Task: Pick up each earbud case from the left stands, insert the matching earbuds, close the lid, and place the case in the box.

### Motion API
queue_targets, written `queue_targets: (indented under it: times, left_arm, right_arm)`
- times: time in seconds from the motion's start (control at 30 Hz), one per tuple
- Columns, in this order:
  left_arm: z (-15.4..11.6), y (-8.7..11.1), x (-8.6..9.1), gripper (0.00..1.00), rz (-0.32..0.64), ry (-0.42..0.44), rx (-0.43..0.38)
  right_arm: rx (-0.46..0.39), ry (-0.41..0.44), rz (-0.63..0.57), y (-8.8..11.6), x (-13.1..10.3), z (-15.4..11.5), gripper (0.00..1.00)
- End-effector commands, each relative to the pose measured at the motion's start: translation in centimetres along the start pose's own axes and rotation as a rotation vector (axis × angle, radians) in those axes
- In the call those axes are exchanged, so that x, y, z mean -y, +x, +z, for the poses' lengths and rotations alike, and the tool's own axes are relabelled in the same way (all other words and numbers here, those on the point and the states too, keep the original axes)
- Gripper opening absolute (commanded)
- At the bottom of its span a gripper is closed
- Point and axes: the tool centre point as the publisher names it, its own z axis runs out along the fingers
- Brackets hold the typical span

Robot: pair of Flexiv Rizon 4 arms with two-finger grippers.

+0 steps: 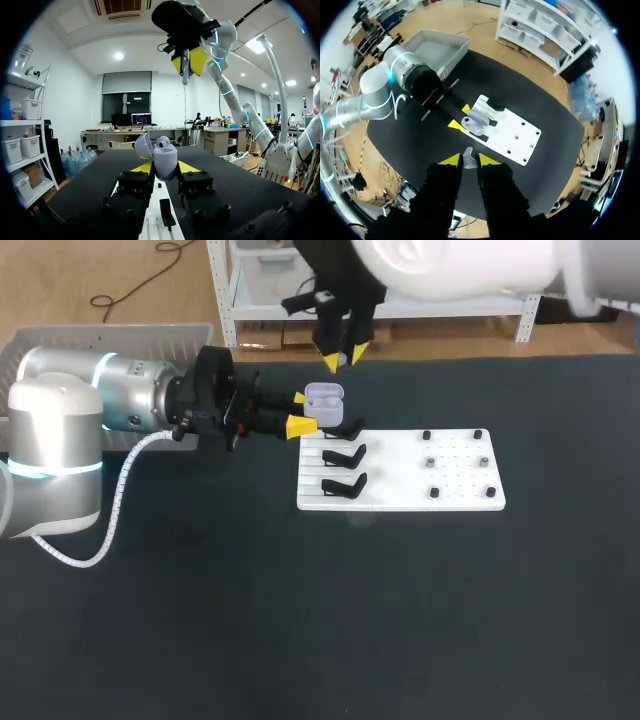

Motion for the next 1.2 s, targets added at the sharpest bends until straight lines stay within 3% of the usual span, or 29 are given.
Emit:
queue_targets:
  times: [0.03, 0.4, 0.87, 1.2]
  left_arm:
    - [0.0, 0.0, 0.2, 0.00, 0.003, -0.005, 0.001]
    - [0.0, 0.0, 0.2, 0.00, 0.003, -0.005, 0.001]
    - [0.0, 0.0, 0.2, 0.00, 0.003, -0.005, 0.001]
    - [0.0, 0.0, 0.2, 0.00, 0.003, -0.005, 0.001]
  right_arm:
    - [-0.031, 0.013, 0.028, -0.9, -0.7, 0.7, 0.00]
    - [-0.005, 0.016, 0.149, -1.8, -0.9, 1.9, 0.00]
    - [-0.070, 0.014, 0.167, -1.9, -0.3, 4.8, 0.00]
    - [-0.075, -0.003, 0.162, -2.6, -0.5, 5.4, 0.00]
